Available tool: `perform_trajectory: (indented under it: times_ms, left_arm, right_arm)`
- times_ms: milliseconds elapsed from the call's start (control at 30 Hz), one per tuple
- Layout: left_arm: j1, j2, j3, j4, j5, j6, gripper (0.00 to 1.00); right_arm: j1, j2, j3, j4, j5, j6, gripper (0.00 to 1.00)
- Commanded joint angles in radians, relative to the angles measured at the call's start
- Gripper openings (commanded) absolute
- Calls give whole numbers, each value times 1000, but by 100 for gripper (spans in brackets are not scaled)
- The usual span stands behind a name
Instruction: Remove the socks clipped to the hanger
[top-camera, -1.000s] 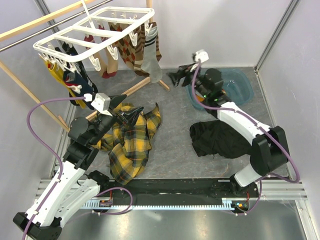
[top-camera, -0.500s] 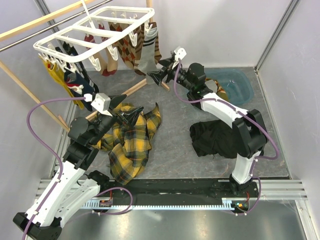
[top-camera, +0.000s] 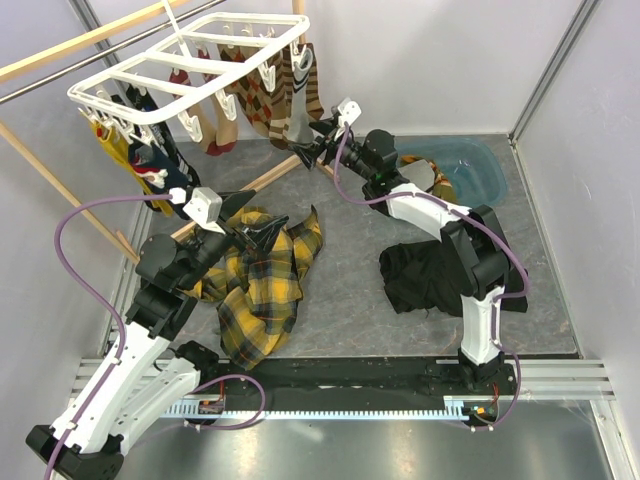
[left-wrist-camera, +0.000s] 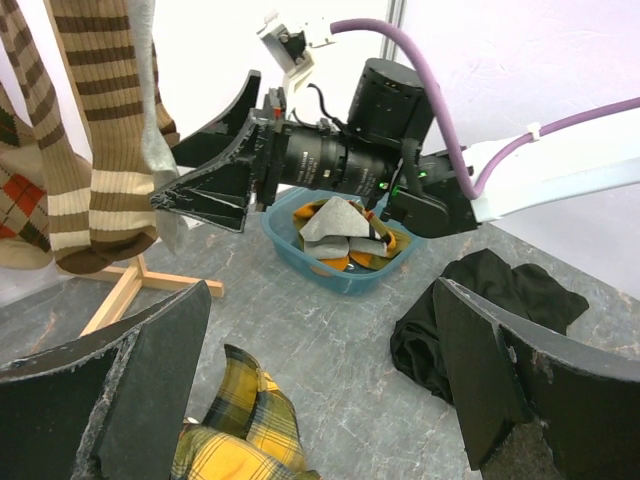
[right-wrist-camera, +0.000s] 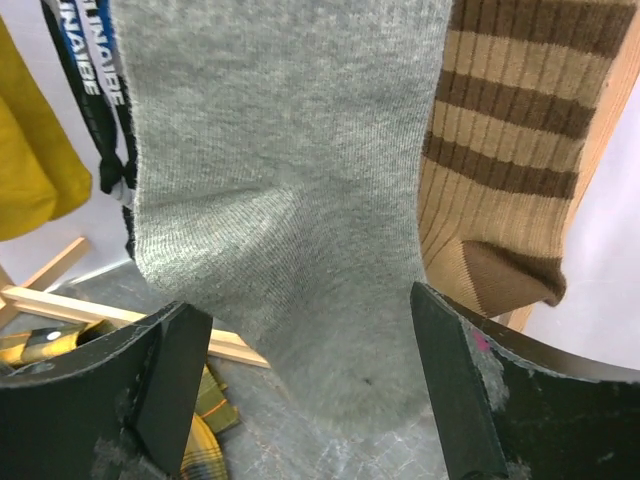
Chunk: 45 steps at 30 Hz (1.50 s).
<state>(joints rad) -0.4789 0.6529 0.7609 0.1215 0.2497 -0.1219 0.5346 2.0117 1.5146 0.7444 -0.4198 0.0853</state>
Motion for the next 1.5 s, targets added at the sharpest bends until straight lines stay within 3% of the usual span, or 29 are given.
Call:
perform_trajectory:
  times_ms: [0, 33, 133, 167, 333, 367, 667, 833, 1467]
  left_arm:
    - [-1, -1, 12, 15, 26, 28, 99]
    - [-1, 1, 15, 14, 26, 30, 99]
    - [-1, -1, 14, 10, 19, 34, 99]
    - [-1, -2, 12, 10, 14, 36, 99]
    - [-1, 8, 15, 7, 8, 38, 99]
    - [-1, 14, 15, 7, 7, 38, 99]
    - [-1, 16, 14, -3, -59, 48, 99]
    - [-1, 22, 12, -5, -81, 56, 99]
    - [-1, 43, -6, 7, -118, 79, 97]
  right_arm:
    - [5, 9, 73, 70, 12, -22, 81]
    - [13, 7, 73, 61, 33, -33, 79]
    - [22, -17, 47, 38, 99, -45, 52]
    - [28, -39, 35, 42, 108, -39, 35]
    - [53, -143, -89, 59, 118, -12, 10]
    - [57, -180, -105, 56, 116, -12, 0]
    - [123, -395, -212, -59, 113, 14, 0]
    - [156, -493, -251, -89, 81, 123, 0]
    - [271, -498, -220, -70, 3, 264, 0]
